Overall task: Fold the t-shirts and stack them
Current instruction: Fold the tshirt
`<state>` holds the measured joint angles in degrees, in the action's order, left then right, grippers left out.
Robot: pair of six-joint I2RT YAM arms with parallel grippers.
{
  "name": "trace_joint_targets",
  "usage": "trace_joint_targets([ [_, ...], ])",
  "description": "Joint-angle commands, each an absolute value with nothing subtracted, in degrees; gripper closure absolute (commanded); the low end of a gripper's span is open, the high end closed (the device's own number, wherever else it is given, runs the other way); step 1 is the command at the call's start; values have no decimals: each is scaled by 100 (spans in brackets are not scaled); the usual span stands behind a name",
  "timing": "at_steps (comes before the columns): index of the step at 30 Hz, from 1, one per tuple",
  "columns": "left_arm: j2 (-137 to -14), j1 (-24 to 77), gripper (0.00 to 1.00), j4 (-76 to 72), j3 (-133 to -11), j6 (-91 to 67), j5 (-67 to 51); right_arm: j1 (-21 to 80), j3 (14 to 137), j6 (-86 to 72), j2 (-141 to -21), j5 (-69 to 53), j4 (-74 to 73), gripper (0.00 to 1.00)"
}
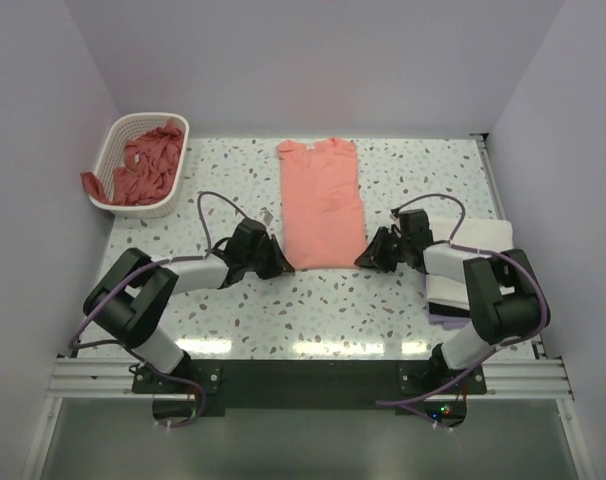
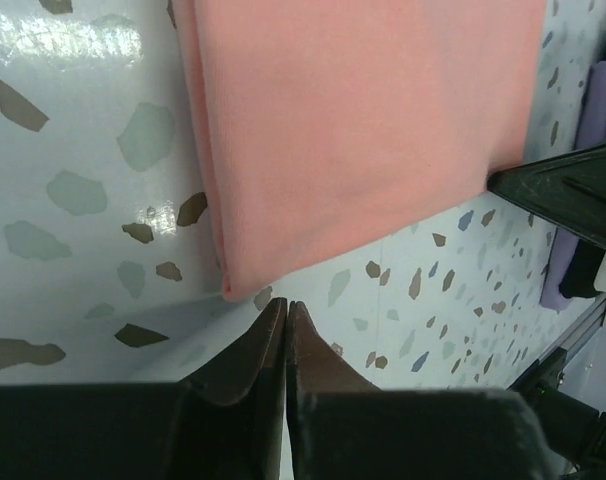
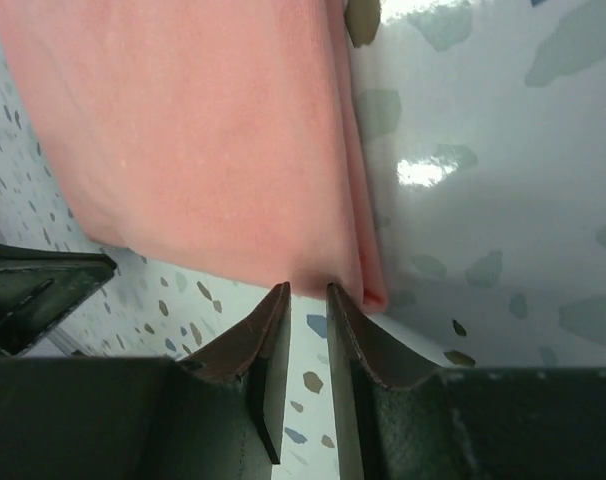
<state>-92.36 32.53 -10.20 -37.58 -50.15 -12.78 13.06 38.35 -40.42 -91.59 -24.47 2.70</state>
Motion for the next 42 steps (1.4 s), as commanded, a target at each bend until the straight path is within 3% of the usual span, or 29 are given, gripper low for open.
trace_joint_targets([
  [1, -8641, 3217, 91, -968, -3657, -4913, -1047, 1257, 3613, -3806, -8676, -2101, 18, 74],
  [3, -8404, 3217, 88, -897, -3578, -4896, -958, 1266, 3586, -3744, -8351, -1961, -191, 70],
  [6, -8280, 3208, 75, -888, -3419, -4843, -914, 1248, 3568, -3595, -8069, -1592, -403, 64],
  [10, -8358, 3208, 65, -984, -3393, -4843, -914, 1257, 3603, -3446, -8059, -1371, -501, 61],
  [16, -8578, 3199, 61, -1028, -3489, -4816, -695, 1257, 3612, -3445, -8366, -1345, -308, 60],
  [29, -9193, 3199, 63, -1274, -3525, -4957, -422, 1257, 3560, -3559, -8727, -1485, -26, 61],
  [37, -9413, 3208, 70, -1335, -3481, -5106, -316, 1257, 3481, -3604, -8850, -1529, 193, 63],
  [42, -9510, 3217, 81, -1441, -3454, -5177, -396, 1257, 3454, -3691, -8947, -1705, 325, 68],
])
